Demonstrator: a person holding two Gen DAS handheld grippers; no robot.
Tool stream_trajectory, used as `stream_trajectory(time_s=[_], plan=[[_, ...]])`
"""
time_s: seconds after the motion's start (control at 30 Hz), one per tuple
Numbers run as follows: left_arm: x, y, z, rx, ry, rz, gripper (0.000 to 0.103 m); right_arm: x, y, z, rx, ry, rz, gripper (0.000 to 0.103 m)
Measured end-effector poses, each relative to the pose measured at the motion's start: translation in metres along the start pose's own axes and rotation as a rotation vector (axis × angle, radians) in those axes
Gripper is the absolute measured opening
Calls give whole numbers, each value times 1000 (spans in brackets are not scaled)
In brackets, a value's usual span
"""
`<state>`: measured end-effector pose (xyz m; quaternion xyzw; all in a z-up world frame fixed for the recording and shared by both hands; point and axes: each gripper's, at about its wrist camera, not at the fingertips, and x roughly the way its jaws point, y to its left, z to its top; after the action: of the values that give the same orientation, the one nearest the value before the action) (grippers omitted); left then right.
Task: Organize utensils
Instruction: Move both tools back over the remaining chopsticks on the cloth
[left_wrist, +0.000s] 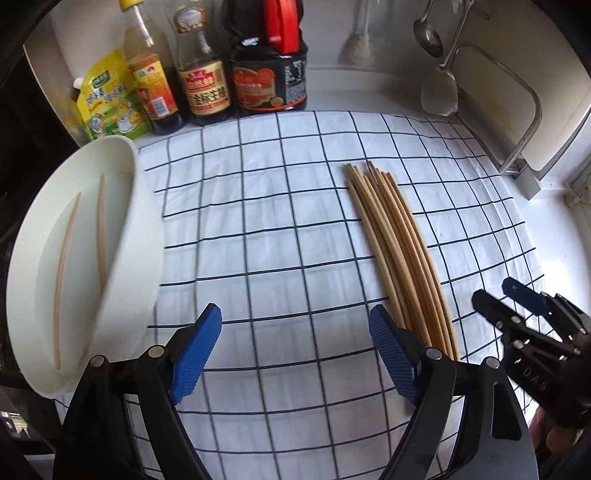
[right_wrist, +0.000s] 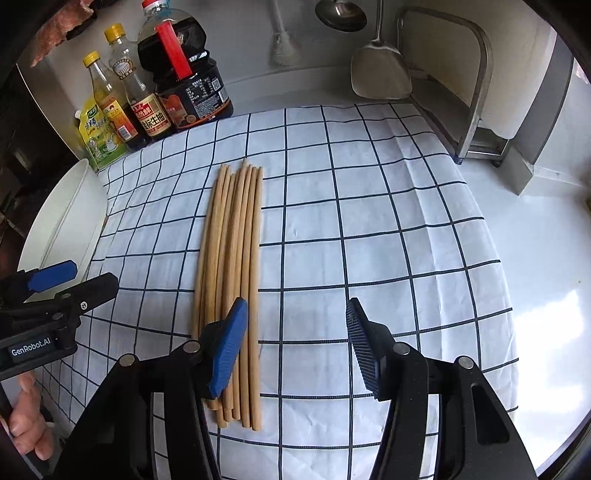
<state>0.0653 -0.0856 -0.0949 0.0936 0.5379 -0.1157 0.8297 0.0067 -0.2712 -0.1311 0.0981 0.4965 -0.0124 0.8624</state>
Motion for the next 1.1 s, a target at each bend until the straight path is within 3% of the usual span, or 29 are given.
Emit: stream_trajectory(time_s=[0.47, 1.1], plan=[[33, -8, -13, -61, 27, -3, 83, 29, -2, 5, -29, 3, 30, 56], [29, -12, -13, -78, 5, -4, 83, 32, 7, 1, -112, 12, 7, 57]])
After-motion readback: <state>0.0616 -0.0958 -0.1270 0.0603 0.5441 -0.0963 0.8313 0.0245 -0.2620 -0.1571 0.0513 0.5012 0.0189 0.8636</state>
